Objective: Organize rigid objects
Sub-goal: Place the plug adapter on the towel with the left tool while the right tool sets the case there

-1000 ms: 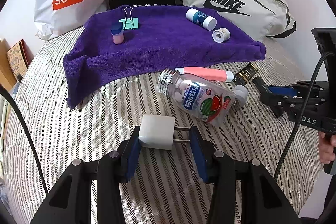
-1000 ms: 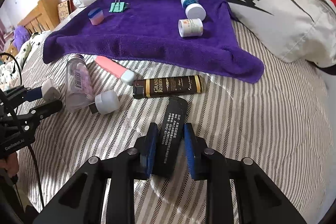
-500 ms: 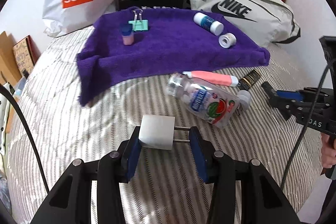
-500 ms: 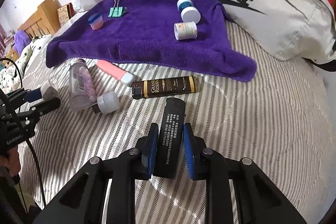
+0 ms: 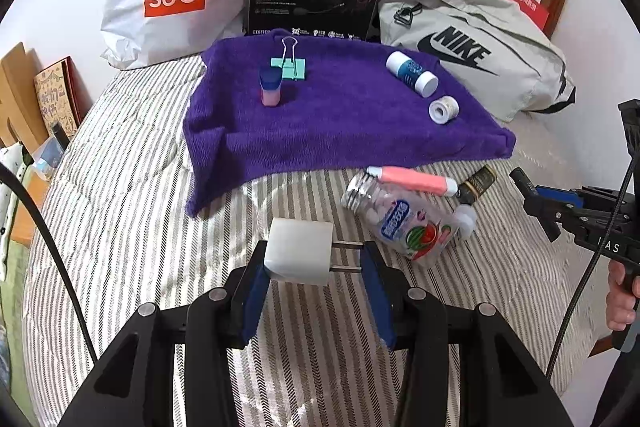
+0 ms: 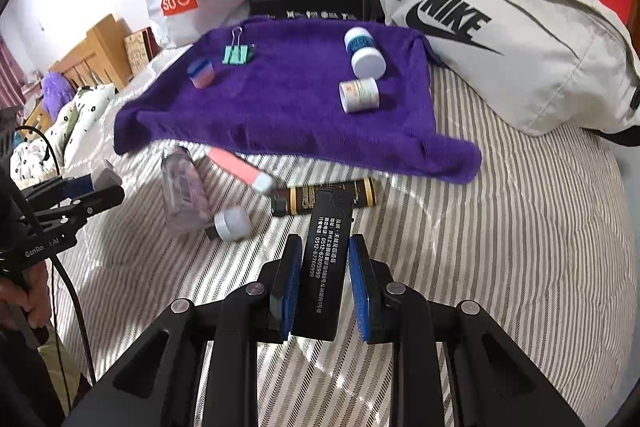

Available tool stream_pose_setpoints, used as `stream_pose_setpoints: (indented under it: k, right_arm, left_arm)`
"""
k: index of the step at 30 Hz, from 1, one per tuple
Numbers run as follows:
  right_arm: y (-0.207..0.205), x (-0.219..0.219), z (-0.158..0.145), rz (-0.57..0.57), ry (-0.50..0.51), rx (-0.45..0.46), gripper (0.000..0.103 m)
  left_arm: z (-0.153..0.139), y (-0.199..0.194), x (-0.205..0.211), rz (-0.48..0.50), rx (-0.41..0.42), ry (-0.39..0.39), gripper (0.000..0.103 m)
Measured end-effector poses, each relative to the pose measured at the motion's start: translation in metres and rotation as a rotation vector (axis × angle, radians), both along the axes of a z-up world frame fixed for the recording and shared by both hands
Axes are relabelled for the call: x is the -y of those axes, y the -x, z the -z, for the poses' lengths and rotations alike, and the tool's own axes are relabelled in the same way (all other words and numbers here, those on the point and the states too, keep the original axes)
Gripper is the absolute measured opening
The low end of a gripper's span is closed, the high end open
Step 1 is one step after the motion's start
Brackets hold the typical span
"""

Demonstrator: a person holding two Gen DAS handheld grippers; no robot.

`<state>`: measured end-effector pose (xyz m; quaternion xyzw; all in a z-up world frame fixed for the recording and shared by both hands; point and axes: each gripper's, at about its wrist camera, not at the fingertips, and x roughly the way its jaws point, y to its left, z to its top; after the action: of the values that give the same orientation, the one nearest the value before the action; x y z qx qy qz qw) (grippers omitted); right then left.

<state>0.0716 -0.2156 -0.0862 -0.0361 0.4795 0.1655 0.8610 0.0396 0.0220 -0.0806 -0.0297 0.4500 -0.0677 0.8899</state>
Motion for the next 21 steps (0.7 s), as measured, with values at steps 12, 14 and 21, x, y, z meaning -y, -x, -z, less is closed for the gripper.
stream_pose_setpoints:
  k: [12,14,21]
  right_arm:
    - [-0.018,-0.007,-0.012,-0.029,-0.034,0.013,0.024]
    - [-0.025,-0.009,-0.016,-0.034,-0.036,0.019,0.024]
    - [-0.056,-0.017,-0.024,-0.046,-0.051,0.029,0.024]
  left_arm:
    - [-0.016,-0.013,-0.005,-0.002,0.024,0.007,0.043]
    - [-0.018,-0.017,-0.005,-0.002,0.028,0.006,0.043]
    - [-0.028,-0.04,-0.009,-0.01,0.043,0.009,0.043]
